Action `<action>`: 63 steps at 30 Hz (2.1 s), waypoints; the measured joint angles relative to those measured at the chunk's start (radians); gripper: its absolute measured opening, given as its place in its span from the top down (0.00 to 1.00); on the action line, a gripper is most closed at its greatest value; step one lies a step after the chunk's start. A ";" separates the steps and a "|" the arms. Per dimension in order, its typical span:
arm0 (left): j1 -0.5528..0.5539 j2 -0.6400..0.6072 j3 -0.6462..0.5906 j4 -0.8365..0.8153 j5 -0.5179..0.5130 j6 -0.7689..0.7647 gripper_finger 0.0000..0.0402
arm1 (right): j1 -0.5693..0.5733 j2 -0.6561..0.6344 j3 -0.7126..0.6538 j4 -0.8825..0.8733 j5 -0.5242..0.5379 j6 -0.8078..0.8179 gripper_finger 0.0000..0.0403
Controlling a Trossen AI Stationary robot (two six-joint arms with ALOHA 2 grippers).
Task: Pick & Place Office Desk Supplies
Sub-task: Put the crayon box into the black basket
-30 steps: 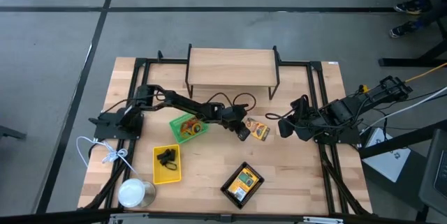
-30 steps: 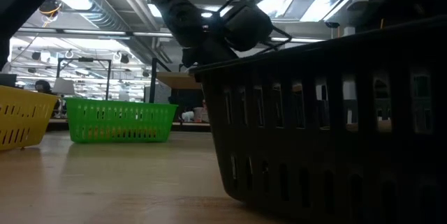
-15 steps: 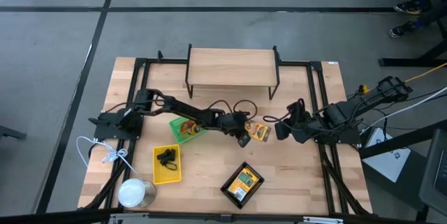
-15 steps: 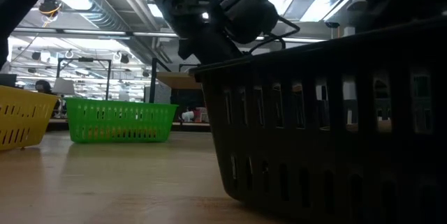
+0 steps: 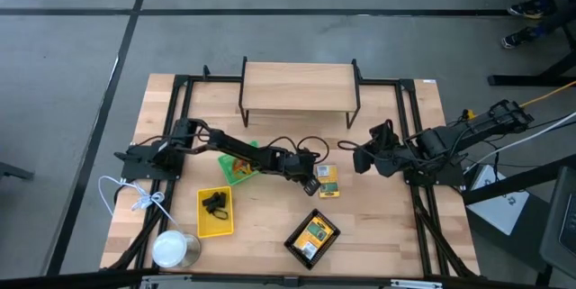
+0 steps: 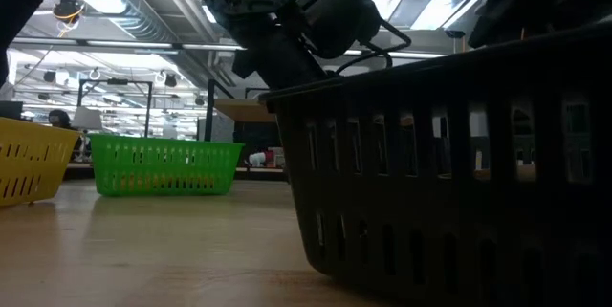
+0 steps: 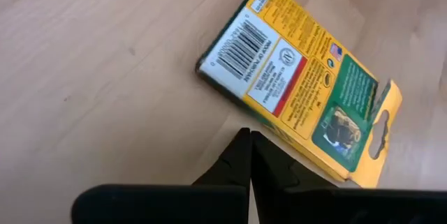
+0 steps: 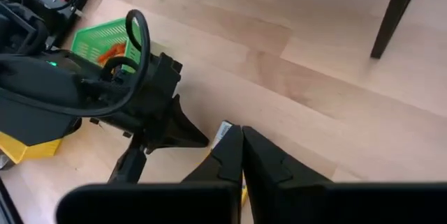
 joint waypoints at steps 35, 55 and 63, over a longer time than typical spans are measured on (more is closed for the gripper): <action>0.171 -0.670 -0.065 0.114 0.368 0.191 0.64 | 0.320 0.609 0.000 0.416 0.025 0.817 0.43; 0.141 -0.824 -0.064 -0.143 0.212 0.256 0.58 | 0.305 0.695 0.000 0.354 -0.084 0.847 0.43; 0.162 -0.824 -0.063 -0.094 0.260 0.218 0.59 | 0.248 0.695 -0.044 0.387 -0.044 0.846 0.43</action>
